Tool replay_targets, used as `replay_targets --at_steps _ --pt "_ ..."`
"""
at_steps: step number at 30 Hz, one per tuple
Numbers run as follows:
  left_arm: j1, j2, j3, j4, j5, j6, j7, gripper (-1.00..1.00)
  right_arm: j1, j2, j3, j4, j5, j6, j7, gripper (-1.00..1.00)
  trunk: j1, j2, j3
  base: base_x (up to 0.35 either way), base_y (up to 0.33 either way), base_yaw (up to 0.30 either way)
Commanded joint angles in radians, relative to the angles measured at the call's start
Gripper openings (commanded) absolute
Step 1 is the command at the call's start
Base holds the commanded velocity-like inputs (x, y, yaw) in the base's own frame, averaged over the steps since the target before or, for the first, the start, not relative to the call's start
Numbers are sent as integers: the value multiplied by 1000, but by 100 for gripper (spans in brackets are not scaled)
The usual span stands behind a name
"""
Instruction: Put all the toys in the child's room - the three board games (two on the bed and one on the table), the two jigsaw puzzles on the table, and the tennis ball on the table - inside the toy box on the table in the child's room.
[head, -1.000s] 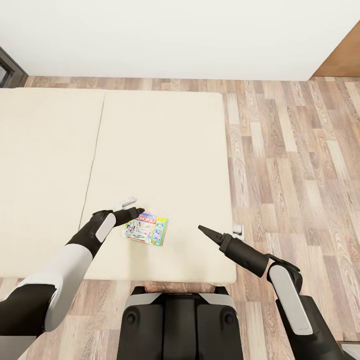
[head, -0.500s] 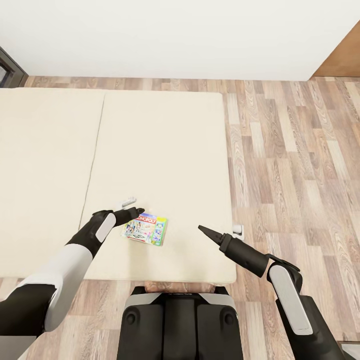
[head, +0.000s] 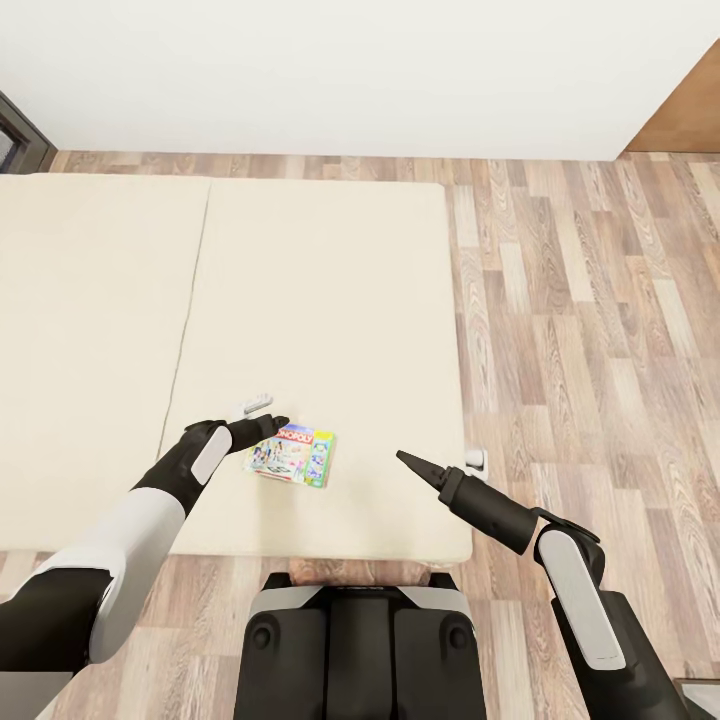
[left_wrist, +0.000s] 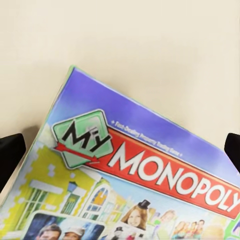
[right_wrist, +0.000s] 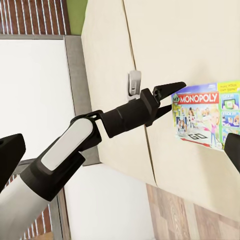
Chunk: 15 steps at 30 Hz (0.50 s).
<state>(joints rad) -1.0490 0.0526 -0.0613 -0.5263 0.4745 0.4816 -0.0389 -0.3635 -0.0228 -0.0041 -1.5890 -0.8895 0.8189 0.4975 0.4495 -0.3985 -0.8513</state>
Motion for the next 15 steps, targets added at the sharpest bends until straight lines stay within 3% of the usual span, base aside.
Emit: replay_targets --at_steps 1,15 --pt "0 1 -5 -1 3 3 0 100 0 0 0 0 -2 5 1 100 1 -1 -1 -13 0 0" --pt "0 1 -5 -1 3 3 0 100 0 0 0 0 -2 5 1 100 1 -1 -1 -2 -2 0"
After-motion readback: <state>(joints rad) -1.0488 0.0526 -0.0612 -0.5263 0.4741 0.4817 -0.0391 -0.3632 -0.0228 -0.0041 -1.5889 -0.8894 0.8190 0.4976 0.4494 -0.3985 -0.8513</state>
